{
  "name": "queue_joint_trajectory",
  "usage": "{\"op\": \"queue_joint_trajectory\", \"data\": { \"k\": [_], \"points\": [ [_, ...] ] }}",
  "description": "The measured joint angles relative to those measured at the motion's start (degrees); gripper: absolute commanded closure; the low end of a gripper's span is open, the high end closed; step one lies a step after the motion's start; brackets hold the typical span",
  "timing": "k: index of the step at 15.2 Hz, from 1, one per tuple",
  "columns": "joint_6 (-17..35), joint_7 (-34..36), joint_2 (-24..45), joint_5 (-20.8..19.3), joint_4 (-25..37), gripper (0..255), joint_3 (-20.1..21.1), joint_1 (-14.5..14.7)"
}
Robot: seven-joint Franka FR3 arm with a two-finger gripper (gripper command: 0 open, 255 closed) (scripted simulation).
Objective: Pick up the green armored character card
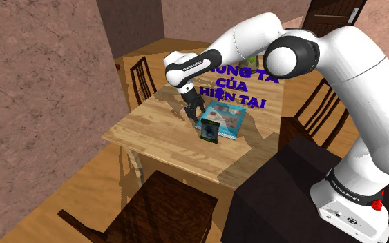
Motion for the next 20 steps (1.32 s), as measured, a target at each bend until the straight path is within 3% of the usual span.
{"op": "queue_joint_trajectory", "data": {
  "k": [1,2,12,20],
  "points": [
    [0.2,0.1,0.4,0.0,0.1,0,0.0,0.0],
    [0.3,0.1,0.5,0.0,0.2,255,0.0,0.1],
    [0.5,0.2,0.6,0.0,0.2,255,0.0,0.1],
    [-2.7,-0.2,-2.3,0.1,0.4,255,0.1,0.1]
  ]
}}
